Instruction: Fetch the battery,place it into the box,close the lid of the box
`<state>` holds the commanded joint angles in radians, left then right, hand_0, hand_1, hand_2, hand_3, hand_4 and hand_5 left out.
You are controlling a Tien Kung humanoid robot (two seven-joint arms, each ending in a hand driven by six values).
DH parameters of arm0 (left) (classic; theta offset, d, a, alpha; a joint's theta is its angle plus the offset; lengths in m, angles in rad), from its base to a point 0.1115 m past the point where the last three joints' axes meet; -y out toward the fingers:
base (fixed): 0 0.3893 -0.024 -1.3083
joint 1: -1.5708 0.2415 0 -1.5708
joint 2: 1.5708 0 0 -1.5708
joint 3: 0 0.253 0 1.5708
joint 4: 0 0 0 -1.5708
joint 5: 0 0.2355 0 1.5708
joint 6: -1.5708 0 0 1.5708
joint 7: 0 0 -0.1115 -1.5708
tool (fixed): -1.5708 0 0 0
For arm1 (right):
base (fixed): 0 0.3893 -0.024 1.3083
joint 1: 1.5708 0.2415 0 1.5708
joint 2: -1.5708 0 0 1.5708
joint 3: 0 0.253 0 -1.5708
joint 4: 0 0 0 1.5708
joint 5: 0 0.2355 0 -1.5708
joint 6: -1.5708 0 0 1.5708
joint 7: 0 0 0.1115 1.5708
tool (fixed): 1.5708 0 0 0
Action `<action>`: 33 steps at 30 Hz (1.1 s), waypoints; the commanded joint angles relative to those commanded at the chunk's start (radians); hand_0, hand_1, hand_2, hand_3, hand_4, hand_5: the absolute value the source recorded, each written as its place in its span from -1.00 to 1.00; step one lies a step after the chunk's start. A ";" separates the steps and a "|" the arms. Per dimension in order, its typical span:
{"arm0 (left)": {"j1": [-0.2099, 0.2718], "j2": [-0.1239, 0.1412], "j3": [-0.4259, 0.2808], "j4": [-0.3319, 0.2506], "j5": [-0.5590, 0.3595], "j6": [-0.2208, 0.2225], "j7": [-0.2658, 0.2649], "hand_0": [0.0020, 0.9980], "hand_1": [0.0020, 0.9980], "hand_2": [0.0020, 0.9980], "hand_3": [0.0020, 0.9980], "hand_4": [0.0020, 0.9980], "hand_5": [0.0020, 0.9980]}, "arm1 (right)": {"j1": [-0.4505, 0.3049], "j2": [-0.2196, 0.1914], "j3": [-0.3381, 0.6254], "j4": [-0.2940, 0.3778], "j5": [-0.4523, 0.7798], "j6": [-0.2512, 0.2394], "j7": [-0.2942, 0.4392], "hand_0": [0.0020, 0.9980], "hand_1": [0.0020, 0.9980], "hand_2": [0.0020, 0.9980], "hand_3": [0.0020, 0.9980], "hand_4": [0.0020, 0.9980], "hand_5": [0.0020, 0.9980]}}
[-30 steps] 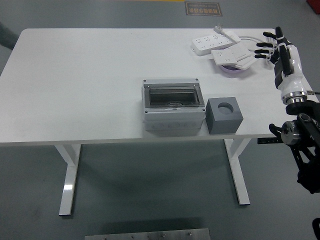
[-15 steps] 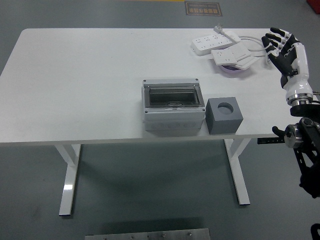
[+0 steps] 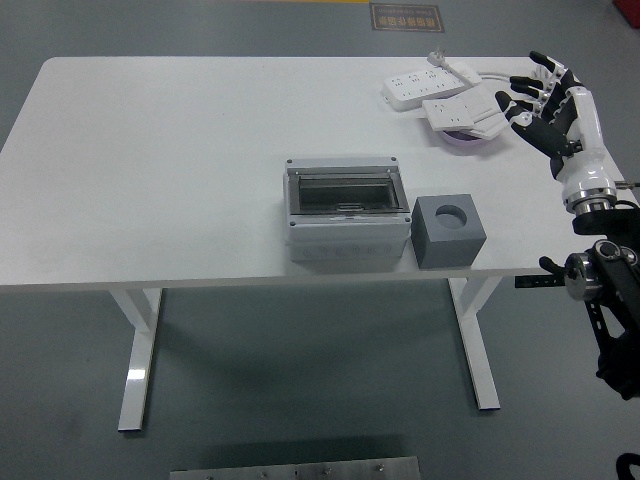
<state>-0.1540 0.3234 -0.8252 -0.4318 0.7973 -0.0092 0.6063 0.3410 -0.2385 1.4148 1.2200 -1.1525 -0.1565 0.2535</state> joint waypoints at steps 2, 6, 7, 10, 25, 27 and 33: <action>0.001 0.002 0.003 0.000 -0.006 0.002 -0.002 0.71 0.81 0.68 0.64 0.67 0.37 | -0.001 0.003 -0.001 -0.005 0.002 0.000 0.000 0.47 0.58 0.60 0.82 0.51 -1.00; 0.004 0.004 0.009 0.000 -0.017 0.005 -0.005 0.71 0.81 0.68 0.64 0.67 0.37 | -0.004 0.006 -0.001 -0.013 0.007 0.001 -0.002 0.51 0.60 0.62 0.82 0.52 -1.00; 0.005 0.004 0.009 0.000 -0.019 0.005 -0.005 0.71 0.81 0.68 0.64 0.67 0.37 | -0.004 0.006 -0.001 -0.013 0.007 0.002 -0.002 0.51 0.60 0.62 0.82 0.52 -1.00; 0.007 0.005 0.011 0.000 -0.024 0.007 -0.007 0.71 0.81 0.68 0.64 0.67 0.37 | -0.006 0.005 -0.001 -0.014 0.007 0.004 -0.004 0.51 0.60 0.62 0.82 0.52 -1.00; 0.009 0.003 0.015 0.002 -0.032 0.011 -0.011 0.70 0.80 0.67 0.65 0.67 0.36 | -0.010 0.001 -0.004 -0.028 0.022 0.005 -0.005 0.72 0.78 0.83 0.83 0.59 -0.97; 0.011 0.003 0.015 0.002 -0.033 0.012 -0.011 0.70 0.80 0.67 0.65 0.67 0.36 | -0.011 0.001 -0.005 -0.029 0.023 0.005 -0.005 0.72 0.78 0.83 0.83 0.59 -0.97; 0.012 0.001 0.018 0.002 -0.037 0.013 -0.012 0.70 0.80 0.67 0.65 0.67 0.36 | -0.010 0.002 -0.009 -0.031 0.027 0.004 -0.006 0.74 0.77 0.84 0.83 0.63 -0.89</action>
<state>-0.1423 0.3247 -0.8076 -0.4294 0.7602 0.0040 0.5940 0.3312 -0.2362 1.4058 1.1892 -1.1257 -0.1527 0.2480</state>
